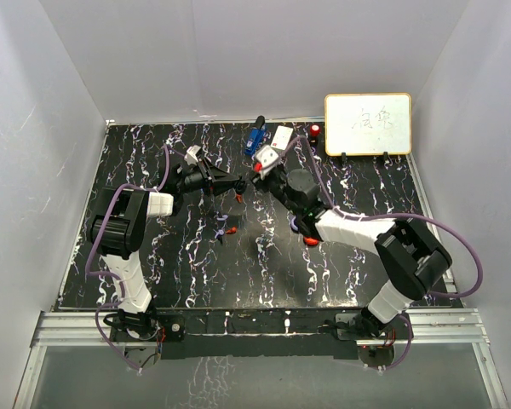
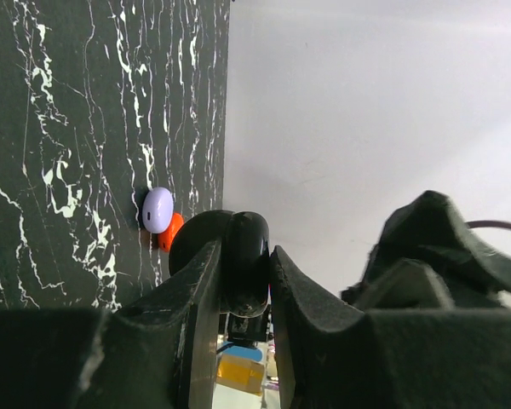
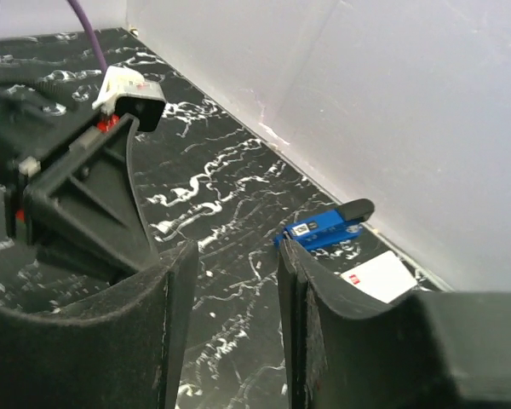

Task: Insert the wireless bluetooth earbuds into the charging case
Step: Place the earbud in the charging case, then adjust the earbud with the charging case.

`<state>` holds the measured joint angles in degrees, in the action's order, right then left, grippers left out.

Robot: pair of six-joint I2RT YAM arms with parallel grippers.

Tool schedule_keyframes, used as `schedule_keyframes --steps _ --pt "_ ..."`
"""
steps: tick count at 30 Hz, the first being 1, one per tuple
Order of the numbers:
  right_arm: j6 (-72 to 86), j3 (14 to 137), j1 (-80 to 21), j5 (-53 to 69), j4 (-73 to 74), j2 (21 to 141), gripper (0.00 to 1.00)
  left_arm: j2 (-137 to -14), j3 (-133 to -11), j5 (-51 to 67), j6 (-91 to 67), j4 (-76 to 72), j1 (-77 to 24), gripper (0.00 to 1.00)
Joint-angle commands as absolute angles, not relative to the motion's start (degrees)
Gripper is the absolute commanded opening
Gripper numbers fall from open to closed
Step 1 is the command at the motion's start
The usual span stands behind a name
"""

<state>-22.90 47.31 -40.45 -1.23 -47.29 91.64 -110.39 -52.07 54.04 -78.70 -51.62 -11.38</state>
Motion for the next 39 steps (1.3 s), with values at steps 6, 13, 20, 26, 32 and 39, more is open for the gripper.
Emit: schedule_keyframes --steps 6,13,20,26,32,39 --pt "-1.8 64.6 -40.3 3.7 -16.8 92.5 0.44 -107.0 -51.8 54.0 -74.8 -52.3 -11.5 0.0" --pt "1.6 66.4 -40.2 6.7 -10.6 93.5 0.46 -107.5 -52.4 55.5 -75.4 -53.5 -11.5 0.0" --pt "1.3 67.5 -39.8 6.9 -7.3 94.6 0.43 -107.4 -53.2 56.8 -75.9 -52.3 -11.5 0.0" --pt "1.4 68.6 -39.7 7.3 -6.6 95.8 0.41 -106.4 -53.3 57.6 -75.4 -51.1 -11.5 0.0" --pt "1.4 69.7 -39.7 8.0 -5.7 97.1 0.38 -105.7 -53.4 58.1 -75.5 -50.7 -11.5 0.0" --pt "1.1 69.7 -39.7 7.1 -5.6 97.3 0.38 -105.3 -53.6 58.4 -75.2 -50.0 -11.6 0.0"
